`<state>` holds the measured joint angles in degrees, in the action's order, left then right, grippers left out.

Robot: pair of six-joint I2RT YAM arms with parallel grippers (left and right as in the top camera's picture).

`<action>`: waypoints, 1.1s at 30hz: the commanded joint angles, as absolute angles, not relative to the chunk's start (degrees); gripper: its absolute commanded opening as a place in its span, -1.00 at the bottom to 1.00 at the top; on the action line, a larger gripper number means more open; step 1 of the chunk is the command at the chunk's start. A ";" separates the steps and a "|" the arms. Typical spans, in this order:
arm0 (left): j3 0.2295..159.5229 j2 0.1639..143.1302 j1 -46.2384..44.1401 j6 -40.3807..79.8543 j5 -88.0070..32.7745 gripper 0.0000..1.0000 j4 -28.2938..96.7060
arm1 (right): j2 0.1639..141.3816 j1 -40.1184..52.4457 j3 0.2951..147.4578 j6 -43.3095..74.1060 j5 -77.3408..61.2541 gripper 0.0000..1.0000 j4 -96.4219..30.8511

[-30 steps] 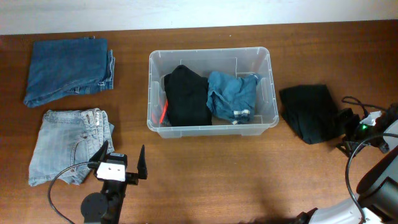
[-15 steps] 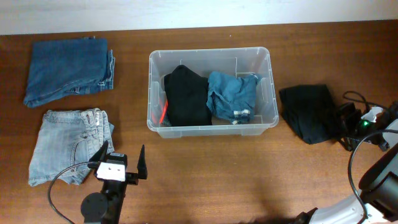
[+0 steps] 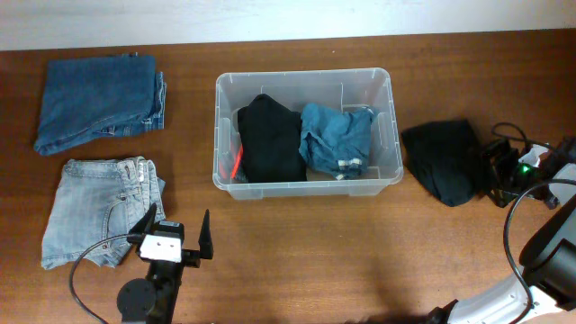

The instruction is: Pack container

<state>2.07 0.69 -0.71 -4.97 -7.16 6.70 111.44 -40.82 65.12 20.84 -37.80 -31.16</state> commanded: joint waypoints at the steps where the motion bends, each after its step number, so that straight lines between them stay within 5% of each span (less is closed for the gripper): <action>1: 1.85 0.40 -0.43 -5.48 -7.92 0.99 6.76 | 122.08 -39.11 59.83 20.45 -23.66 0.97 -31.55; 18: 1.85 0.40 -0.43 -5.48 -7.92 0.99 6.76 | 122.26 -38.89 54.39 20.40 -17.80 0.99 -25.45; 21: 1.85 0.40 -0.43 -5.48 -7.92 0.99 6.76 | 122.26 -38.28 54.19 20.40 -15.81 0.75 -25.71; 24: 1.85 0.40 -0.43 -5.48 -7.92 0.99 6.76 | 122.26 -37.47 54.15 20.40 -15.75 0.22 -26.00; 33: 1.85 0.40 -0.43 -5.48 -7.92 0.99 6.76 | 122.26 -35.75 53.95 20.43 -12.95 0.23 -26.30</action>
<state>2.07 0.69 -0.71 -4.95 -7.16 6.70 110.83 -38.17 61.98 20.97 -29.19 -23.92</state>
